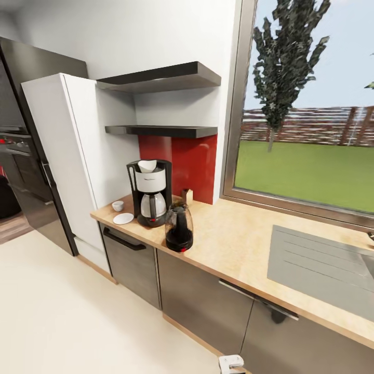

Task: Set up a coffee station on the kitchen countertop: keep the coffee maker on the countertop, move the bottle of coffee from the kitchen shelf to the counter next to the coffee maker, place a paper coffee filter on top of the coffee maker, put the saucer next to the coffee maker with the coffee cup on the saucer, and place the electric kettle next to the coffee maker.

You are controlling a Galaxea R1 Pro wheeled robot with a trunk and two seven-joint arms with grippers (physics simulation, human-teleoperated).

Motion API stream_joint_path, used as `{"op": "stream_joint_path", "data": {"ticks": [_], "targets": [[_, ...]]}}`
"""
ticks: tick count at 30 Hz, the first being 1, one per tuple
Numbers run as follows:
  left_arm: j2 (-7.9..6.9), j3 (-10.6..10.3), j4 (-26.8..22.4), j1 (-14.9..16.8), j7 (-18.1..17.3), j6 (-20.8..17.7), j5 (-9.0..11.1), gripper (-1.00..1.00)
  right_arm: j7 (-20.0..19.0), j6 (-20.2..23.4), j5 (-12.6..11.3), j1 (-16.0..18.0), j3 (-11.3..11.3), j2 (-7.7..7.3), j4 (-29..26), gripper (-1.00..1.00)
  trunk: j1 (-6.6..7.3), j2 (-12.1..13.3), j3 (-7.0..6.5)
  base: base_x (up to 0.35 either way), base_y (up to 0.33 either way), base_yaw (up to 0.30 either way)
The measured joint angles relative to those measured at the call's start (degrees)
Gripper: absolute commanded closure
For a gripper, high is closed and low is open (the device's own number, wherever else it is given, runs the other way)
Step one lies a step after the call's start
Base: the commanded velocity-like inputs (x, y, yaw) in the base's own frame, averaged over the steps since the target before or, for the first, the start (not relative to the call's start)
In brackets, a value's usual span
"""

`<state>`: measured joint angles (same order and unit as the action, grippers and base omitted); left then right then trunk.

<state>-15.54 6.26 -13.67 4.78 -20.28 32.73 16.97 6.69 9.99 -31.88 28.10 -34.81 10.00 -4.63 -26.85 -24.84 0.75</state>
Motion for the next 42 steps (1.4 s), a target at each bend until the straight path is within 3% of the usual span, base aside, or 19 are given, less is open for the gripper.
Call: {"op": "stream_joint_path", "data": {"ticks": [7, 13, 20, 23, 26, 28, 29, 32, 33, 35, 37, 42], "targets": [[0.14, 0.19, 0.0, 0.0, 0.65, -0.03, 0.02, -1.0, 0.0, 0.13, 0.03, 0.0, 0.02, 0.0, 0.21, -1.0, 0.0, 0.0, 0.0, 0.0, 0.287, 0.0], [0.15, 0.27, -0.02, 0.08, 3.75, -0.04, 0.04, -1.0, -0.02, 0.14, 0.1, 0.0, 0.12, 0.0, 1.75, -1.0, 0.01, 0.0, 0.0, 0.056, 0.304, 0.0], [0.15, 0.3, 0.0, 0.09, 5.23, -0.11, 0.21, -1.0, -0.12, 0.14, 0.03, 0.0, 0.13, -2.63, 1.99, -1.0, 0.02, 0.0, 0.0, 0.122, 0.303, 0.0], [0.13, 0.31, 0.04, 0.09, 5.41, -0.12, 1.88, -1.0, -0.23, 0.14, 0.05, 0.0, 0.14, -2.97, 2.0, -1.0, 0.02, -0.01, 0.0, 0.181, 0.289, 0.0], [0.08, 0.21, 0.05, 0.09, 5.68, -0.17, 5.56, -1.0, -0.36, 0.21, 0.09, 0.0, 0.12, -3.2, 2.13, -1.0, 0.02, -0.01, 0.0, 0.21, 0.283, 0.0], [0.06, 0.16, 0.05, 0.08, 5.74, -0.19, 7.14, -1.0, -0.64, 0.2, 0.12, -0.5, 0.1, -4.66, 2.91, -1.0, 0.02, -0.01, 0.0, 0.227, 0.281, 0.0], [0.06, 0.15, 0.04, 0.08, 5.75, -0.2, 7.46, -1.0, -1.8, 0.09, 0.1, -1.45, 0.07, -6.39, 3.07, -1.0, 0.02, -0.01, 0.01, 0.231, 0.279, 0.0], [0.06, 0.13, 0.05, 0.09, 5.69, -0.2, 7.62, -1.0, -11.33, 0.13, 0.21, -2.54, 0.09, -8.59, 3.15, -1.0, 0.02, -0.01, 0.0, 0.233, 0.279, 0.0], [0.06, 0.12, 0.05, 0.08, 5.68, -0.2, 7.64, -1.0, -15.11, -0.02, 0.29, -3.26, 0.03, -10.1, 3.18, -1.0, 0.02, -0.01, 0.01, 0.234, 0.278, 0.0], [0.06, 0.11, 0.05, 0.09, 5.7, -0.2, 7.66, -1.0, -17.57, -0.13, 0.25, -3.89, 0.03, -12.0, 3.23, -1.0, 0.02, -0.01, 0.0, 0.234, 0.278, 0.0], [0.06, 0.12, 0.05, 0.09, 5.74, -0.2, 7.71, -1.0, -18.69, -0.17, 0.18, -4.25, 0.09, -13.09, 3.22, -1.0, 0.02, -0.01, 0.0, 0.233, 0.278, 0.0], [0.06, 0.12, 0.06, 0.09, 5.69, -0.17, 7.74, -1.0, -19.18, -0.18, 0.19, -4.45, 0.08, -13.57, 3.21, -1.0, 0.02, -0.01, 0.0, 0.188, 0.29, 0.0]]}}
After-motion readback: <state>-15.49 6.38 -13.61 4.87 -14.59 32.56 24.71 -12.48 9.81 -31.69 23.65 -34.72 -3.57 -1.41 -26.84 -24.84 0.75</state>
